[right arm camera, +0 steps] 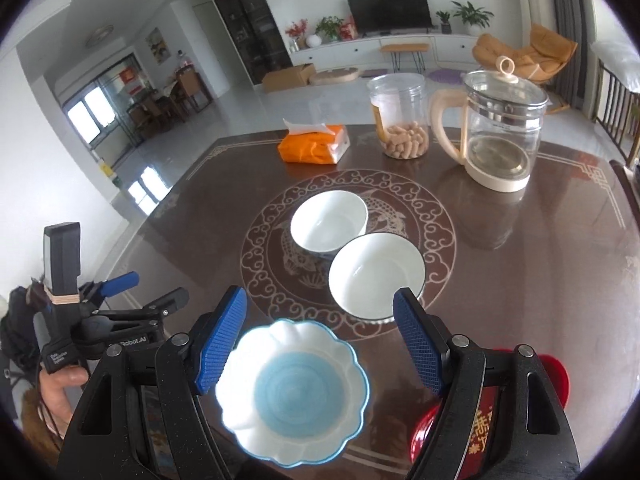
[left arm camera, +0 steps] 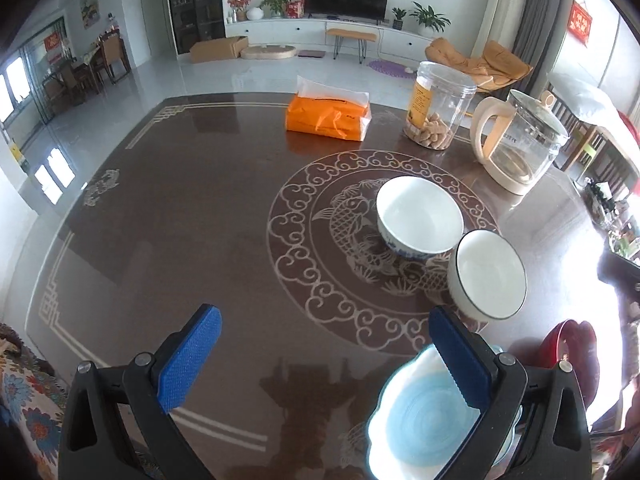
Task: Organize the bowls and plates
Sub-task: 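Move both grippers to the rim of the blue-patterned white bowl, then close both grippers on the patterned bowl rim and lift it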
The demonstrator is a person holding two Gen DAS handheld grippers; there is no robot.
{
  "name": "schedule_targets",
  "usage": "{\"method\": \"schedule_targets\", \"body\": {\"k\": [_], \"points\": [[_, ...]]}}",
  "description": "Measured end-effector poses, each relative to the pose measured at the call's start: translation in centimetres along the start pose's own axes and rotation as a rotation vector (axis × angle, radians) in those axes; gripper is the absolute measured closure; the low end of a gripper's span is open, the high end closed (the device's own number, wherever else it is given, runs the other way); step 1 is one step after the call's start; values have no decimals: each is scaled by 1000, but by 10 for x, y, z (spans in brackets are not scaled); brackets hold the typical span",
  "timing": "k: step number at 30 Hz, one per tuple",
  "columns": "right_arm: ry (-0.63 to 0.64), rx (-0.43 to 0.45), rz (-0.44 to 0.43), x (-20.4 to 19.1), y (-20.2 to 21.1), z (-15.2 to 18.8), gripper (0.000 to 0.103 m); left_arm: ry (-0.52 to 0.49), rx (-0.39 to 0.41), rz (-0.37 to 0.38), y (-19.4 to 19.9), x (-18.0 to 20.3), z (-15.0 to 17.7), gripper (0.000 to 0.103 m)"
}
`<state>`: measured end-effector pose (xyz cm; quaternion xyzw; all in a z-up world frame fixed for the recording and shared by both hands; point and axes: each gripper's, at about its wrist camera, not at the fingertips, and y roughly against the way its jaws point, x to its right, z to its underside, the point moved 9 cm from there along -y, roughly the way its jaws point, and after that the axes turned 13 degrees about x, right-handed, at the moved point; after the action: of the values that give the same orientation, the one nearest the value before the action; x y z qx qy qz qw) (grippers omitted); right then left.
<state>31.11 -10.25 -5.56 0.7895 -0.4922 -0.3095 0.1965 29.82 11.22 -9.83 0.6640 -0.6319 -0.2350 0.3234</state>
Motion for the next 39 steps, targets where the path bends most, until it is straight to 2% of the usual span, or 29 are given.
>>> {"method": "schedule_targets", "body": {"k": [3,7,11,14,16,19,24,26,29,34,39], "points": [[-46,-84,22,25,-45,-15,24,38,-72,35,-42,9,-14,1],[-132,-174,4,48,-101,-25,25,81,-145,23,-93,15,-21,15],[-115,-260,13,51,-146,-21,26,107,-190,22,-124,22,-20,31],[-94,-306,19,45,-171,-11,41,112,-206,33,-137,31,-20,41],[-80,-321,36,44,-185,-8,41,110,-216,35,-145,35,-19,48],[-79,-347,59,47,-202,-1,48,113,-235,37,-155,39,-18,54],[-79,-381,100,56,-216,8,77,156,-266,60,-168,46,-13,68],[-90,-390,102,59,-218,12,88,161,-275,78,-173,49,-11,83],[-107,-377,85,58,-217,12,93,151,-253,96,-173,55,-12,95],[-92,-358,89,51,-214,8,95,143,-218,86,-158,57,-20,96],[-113,-311,44,39,-188,-9,95,160,-167,121,-112,55,-33,96]]}}
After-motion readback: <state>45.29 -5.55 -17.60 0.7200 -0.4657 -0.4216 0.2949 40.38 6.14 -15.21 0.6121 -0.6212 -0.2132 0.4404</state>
